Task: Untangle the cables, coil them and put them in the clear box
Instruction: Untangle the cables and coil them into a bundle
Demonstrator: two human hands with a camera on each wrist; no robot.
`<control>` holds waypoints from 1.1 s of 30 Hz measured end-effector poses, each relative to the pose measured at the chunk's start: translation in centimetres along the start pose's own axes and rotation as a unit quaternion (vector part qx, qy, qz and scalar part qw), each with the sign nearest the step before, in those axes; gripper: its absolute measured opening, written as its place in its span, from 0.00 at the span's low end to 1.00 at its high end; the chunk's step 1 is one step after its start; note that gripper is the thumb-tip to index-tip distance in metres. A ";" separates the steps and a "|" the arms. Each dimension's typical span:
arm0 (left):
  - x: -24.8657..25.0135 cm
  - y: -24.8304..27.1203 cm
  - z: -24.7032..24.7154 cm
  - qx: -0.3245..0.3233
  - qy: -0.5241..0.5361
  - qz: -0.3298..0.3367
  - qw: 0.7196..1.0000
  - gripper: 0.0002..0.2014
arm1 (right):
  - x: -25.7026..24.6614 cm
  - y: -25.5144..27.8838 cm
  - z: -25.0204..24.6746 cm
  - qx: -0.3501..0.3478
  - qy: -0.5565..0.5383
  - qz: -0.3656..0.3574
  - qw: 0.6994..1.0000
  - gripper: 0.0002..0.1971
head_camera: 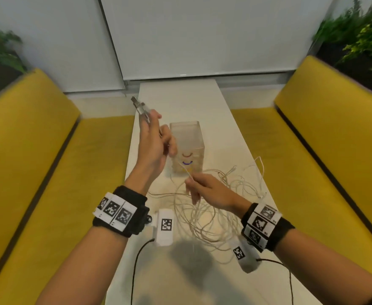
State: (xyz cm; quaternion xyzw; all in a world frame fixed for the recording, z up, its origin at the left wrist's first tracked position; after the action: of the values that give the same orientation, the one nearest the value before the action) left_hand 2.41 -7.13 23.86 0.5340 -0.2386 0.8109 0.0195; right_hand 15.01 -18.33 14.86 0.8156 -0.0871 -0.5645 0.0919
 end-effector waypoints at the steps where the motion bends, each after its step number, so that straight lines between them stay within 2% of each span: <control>1: 0.4 -0.3 -0.2 -0.008 -0.007 -0.001 1.000 0.10 | 0.9 0.2 -0.2 0.000 0.034 0.014 0.999 0.19; 4: 1.1 -0.5 -0.5 -0.080 -0.119 0.022 0.989 0.01 | 2.5 0.3 -1.7 0.016 0.073 0.052 0.996 0.24; 7: -0.3 0.1 -0.8 -0.171 -0.214 0.005 0.962 0.02 | 1.3 0.2 -2.8 0.014 -0.037 0.077 0.996 0.22; 10: -2.0 1.9 0.2 -0.301 -0.282 -0.011 0.911 0.05 | -1.3 0.6 -3.0 -0.014 -0.129 0.079 0.988 0.17; 11: -2.4 2.4 0.5 -0.329 -0.292 -0.010 0.898 0.07 | -2.2 0.8 -3.1 -0.029 -0.146 0.074 0.986 0.17; 13: -2.5 2.6 0.7 -0.343 -0.304 0.004 0.889 0.10 | -3.3 1.3 -3.4 -0.054 -0.183 0.078 0.979 0.17; 16: -2.0 1.7 0.2 -0.336 -0.337 0.011 0.880 0.21 | -3.4 1.9 -3.6 -0.086 -0.237 0.084 0.964 0.18; 18: -1.8 1.3 -0.1 -0.326 -0.354 0.030 0.876 0.22 | -2.9 2.1 -3.6 -0.092 -0.247 0.070 0.962 0.16; 19: -1.5 1.1 -0.3 -0.299 -0.350 0.041 0.887 0.22 | -2.6 2.2 -3.6 -0.088 -0.241 0.061 0.965 0.14; 21: -0.7 0.3 -0.9 -0.206 -0.316 0.063 0.924 0.20 | -1.4 2.5 -3.6 -0.081 -0.225 0.048 0.970 0.12; 23: 0.5 -0.9 -1.9 -0.093 -0.279 0.081 0.952 0.17 | 0.7 2.9 -3.3 -0.093 -0.214 0.067 0.970 0.14; 25: 1.9 -2.0 -3.2 0.014 -0.252 0.101 0.962 0.17 | 3.1 3.4 -3.0 -0.096 -0.145 0.099 0.980 0.17; 26: 2.6 -2.6 -3.9 0.062 -0.245 0.111 0.961 0.19 | 4.3 3.7 -2.8 -0.090 -0.088 0.114 0.985 0.18; 28: 3.6 -3.4 -4.9 0.125 -0.249 0.140 0.950 0.17 | 6.0 4.1 -2.5 -0.088 -0.022 0.144 0.985 0.21; 31: 3.9 -3.3 -4.7 0.117 -0.264 0.149 0.946 0.12 | 5.9 4.1 -2.6 -0.076 -0.047 0.160 0.983 0.21; 33: 3.3 -2.4 -3.5 0.040 -0.285 0.147 0.946 0.12 | 4.6 3.7 -2.9 -0.060 -0.074 0.144 0.985 0.21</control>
State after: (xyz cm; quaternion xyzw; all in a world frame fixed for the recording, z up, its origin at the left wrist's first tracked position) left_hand -1.33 -4.34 26.51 0.7022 -0.2776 0.6275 -0.1901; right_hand 19.21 -22.90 12.65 0.7437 -0.1761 -0.6083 0.2141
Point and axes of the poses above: each hand's wrist, its own y-axis away from the middle knuckle, its own z-axis out of the palm, x = y × z, the point moved 2 cm from there along -y, towards the middle knuckle, and after that the axes turned 13 degrees about z, right-handed, at the moved point
